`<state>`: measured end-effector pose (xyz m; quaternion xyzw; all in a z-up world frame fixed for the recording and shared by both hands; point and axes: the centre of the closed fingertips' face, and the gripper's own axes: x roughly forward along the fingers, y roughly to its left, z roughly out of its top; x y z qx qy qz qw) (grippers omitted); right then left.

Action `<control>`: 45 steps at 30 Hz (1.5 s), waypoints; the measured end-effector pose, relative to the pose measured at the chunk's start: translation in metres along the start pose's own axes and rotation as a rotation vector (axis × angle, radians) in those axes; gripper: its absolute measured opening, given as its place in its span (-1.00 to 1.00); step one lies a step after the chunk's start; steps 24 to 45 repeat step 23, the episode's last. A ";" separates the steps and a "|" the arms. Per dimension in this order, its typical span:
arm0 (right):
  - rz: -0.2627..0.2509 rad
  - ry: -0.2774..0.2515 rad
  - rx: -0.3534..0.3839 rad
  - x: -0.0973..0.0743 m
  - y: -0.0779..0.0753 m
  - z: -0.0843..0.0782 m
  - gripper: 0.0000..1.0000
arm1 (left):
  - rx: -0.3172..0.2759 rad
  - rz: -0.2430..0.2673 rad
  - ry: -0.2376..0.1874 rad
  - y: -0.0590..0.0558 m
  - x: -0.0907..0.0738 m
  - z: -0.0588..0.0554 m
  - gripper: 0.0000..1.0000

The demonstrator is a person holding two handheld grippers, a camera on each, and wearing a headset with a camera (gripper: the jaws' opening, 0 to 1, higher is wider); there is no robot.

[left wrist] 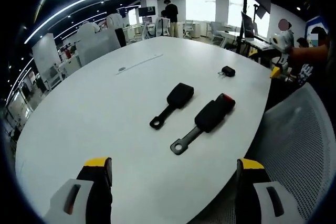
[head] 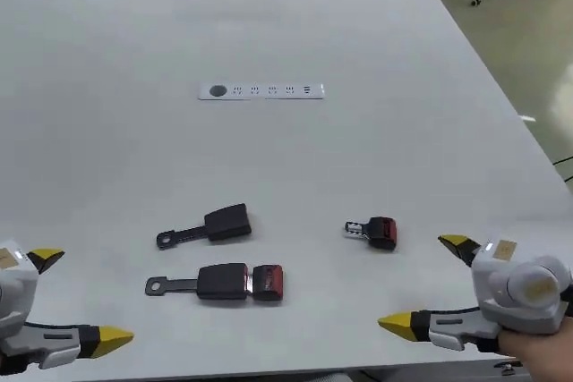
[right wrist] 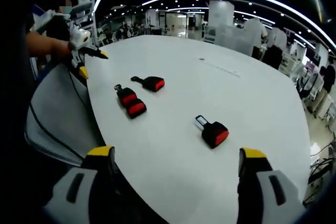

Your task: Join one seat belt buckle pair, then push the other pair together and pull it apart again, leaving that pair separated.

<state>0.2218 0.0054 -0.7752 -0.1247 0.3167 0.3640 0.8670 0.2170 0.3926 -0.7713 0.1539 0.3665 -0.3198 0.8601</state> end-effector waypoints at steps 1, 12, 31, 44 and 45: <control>-0.011 -0.011 0.024 -0.001 -0.001 0.002 1.00 | -0.006 0.001 -0.006 -0.001 -0.001 0.001 1.00; -0.018 -0.008 0.019 0.000 -0.001 0.001 1.00 | -0.028 0.015 -0.024 0.003 -0.003 0.001 1.00; -0.032 -0.001 0.025 0.000 -0.010 0.000 0.99 | -0.037 0.022 -0.044 0.012 -0.003 0.008 1.00; -0.032 -0.001 0.025 0.000 -0.010 0.000 0.99 | -0.037 0.022 -0.044 0.012 -0.003 0.008 1.00; -0.032 -0.001 0.025 0.000 -0.010 0.000 0.99 | -0.037 0.022 -0.044 0.012 -0.003 0.008 1.00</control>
